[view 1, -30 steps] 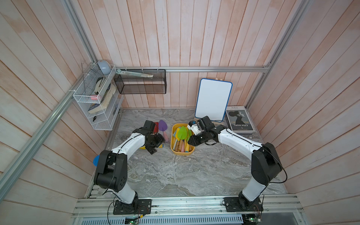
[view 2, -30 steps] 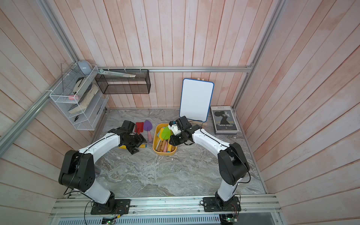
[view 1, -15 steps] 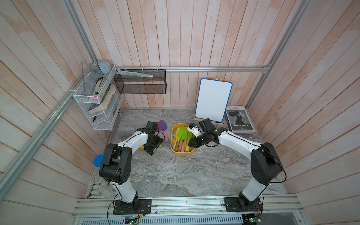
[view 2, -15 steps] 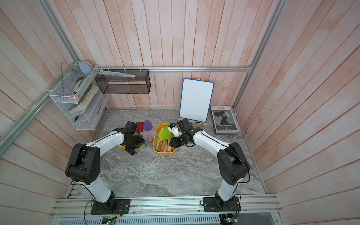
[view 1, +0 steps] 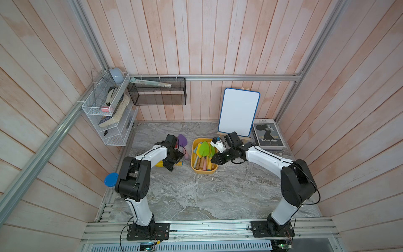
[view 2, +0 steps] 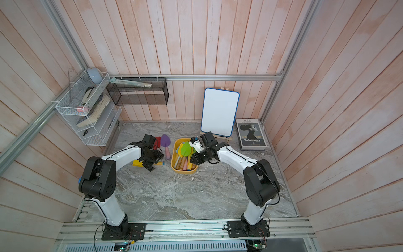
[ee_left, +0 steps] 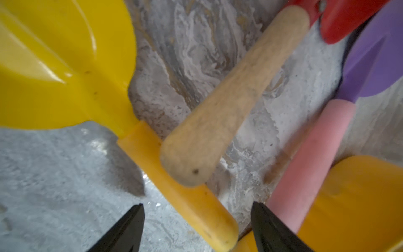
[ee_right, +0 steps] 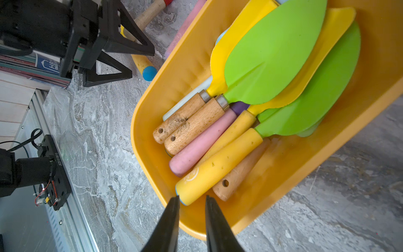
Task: Put the shovel into the storage box
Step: Pick up the shovel from the center of the board.
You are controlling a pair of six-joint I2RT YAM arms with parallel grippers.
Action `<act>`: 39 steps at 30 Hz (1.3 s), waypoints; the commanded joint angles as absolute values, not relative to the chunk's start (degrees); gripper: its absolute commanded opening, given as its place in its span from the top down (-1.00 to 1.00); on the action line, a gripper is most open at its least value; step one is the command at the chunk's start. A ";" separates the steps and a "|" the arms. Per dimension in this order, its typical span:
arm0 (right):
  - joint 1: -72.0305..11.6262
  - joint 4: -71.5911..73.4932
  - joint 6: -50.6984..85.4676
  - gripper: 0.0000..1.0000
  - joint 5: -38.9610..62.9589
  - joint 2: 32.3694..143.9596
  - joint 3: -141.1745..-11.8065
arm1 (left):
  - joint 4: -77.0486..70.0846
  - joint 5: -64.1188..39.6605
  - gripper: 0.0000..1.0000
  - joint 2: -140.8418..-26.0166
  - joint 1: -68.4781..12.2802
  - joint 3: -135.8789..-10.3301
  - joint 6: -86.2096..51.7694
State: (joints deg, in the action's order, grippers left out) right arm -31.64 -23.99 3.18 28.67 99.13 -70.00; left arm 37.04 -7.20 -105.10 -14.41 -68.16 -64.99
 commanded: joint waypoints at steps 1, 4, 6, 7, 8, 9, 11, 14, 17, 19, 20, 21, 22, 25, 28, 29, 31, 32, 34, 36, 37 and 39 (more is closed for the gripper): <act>-30.94 -24.07 1.93 0.48 30.03 100.46 -69.43 | 36.55 -7.32 -0.65 -106.94 -14.93 -70.21 -65.44; -30.68 -24.16 1.77 0.48 30.07 100.65 -69.32 | 37.16 -6.96 -0.63 -107.76 -15.25 -70.57 -65.52; -30.67 -24.05 1.86 0.49 30.10 100.63 -69.08 | 37.76 -6.58 -0.58 -107.92 -15.40 -70.44 -65.58; -30.62 -24.08 1.95 0.50 30.15 100.56 -69.00 | 37.99 -6.34 -0.56 -107.85 -15.47 -70.16 -65.81; -30.63 -23.91 2.01 0.50 30.25 100.55 -68.83 | 38.16 -6.11 -0.52 -107.64 -15.47 -69.72 -65.82; -30.67 -23.82 2.10 0.50 30.30 100.46 -68.66 | 38.28 -5.99 -0.50 -107.51 -15.47 -69.33 -65.92; -30.67 -23.54 2.42 0.50 30.41 100.27 -68.22 | 38.12 -5.80 -0.43 -106.83 -15.62 -67.87 -66.40; -30.66 -23.29 2.81 0.51 30.65 99.46 -67.40 | 37.28 -5.89 -0.35 -105.81 -15.63 -65.31 -67.07; -30.67 -22.94 3.13 0.51 30.59 98.44 -66.57 | 36.96 -5.67 -0.23 -104.90 -15.52 -63.23 -67.65; -30.63 -22.85 3.26 0.51 30.67 97.84 -66.11 | 36.76 -5.39 -0.15 -104.01 -15.57 -62.01 -68.01; -30.67 -22.82 3.35 0.51 30.64 97.53 -65.79 | 36.65 -5.13 -0.11 -103.47 -15.56 -61.24 -68.30; -30.64 -22.76 3.42 0.51 30.62 97.25 -65.63 | 36.50 -4.86 -0.06 -103.00 -15.56 -60.52 -68.54; -30.66 -22.68 3.51 0.51 30.63 97.03 -65.51 | 36.39 -4.63 -0.01 -102.35 -15.61 -59.73 -68.91; -30.67 -22.41 3.93 0.51 30.72 96.29 -64.83 | 36.39 -3.83 0.22 -100.79 -15.56 -57.82 -69.55; -30.66 -21.85 4.52 0.52 30.98 95.40 -64.10 | 36.55 -3.34 0.57 -99.31 -15.57 -56.12 -70.11; -30.67 -21.70 4.74 0.51 31.11 95.12 -63.86 | 36.54 -3.12 0.60 -98.86 -15.59 -55.45 -70.34; -30.76 -21.49 4.92 0.52 31.12 94.61 -63.49 | 36.75 -2.90 0.70 -97.90 -15.56 -54.50 -70.44; -30.76 -21.45 5.07 0.52 31.18 94.29 -63.29 | 37.03 -2.53 0.71 -97.40 -15.53 -54.06 -70.55; -30.84 -21.36 5.27 0.52 31.35 93.70 -62.88 | 37.71 -1.83 0.76 -96.26 -15.51 -53.51 -70.56; -30.89 -21.19 5.53 0.52 31.53 93.10 -62.52 | 38.84 -0.96 0.82 -94.67 -15.51 -52.97 -70.49; -31.02 -20.94 5.79 0.52 31.80 92.74 -62.26 | 39.47 -0.47 0.86 -93.71 -15.52 -52.68 -70.41; -31.02 -20.38 6.44 0.52 32.61 91.97 -61.75 | 40.90 0.39 0.92 -91.54 -15.47 -52.32 -69.92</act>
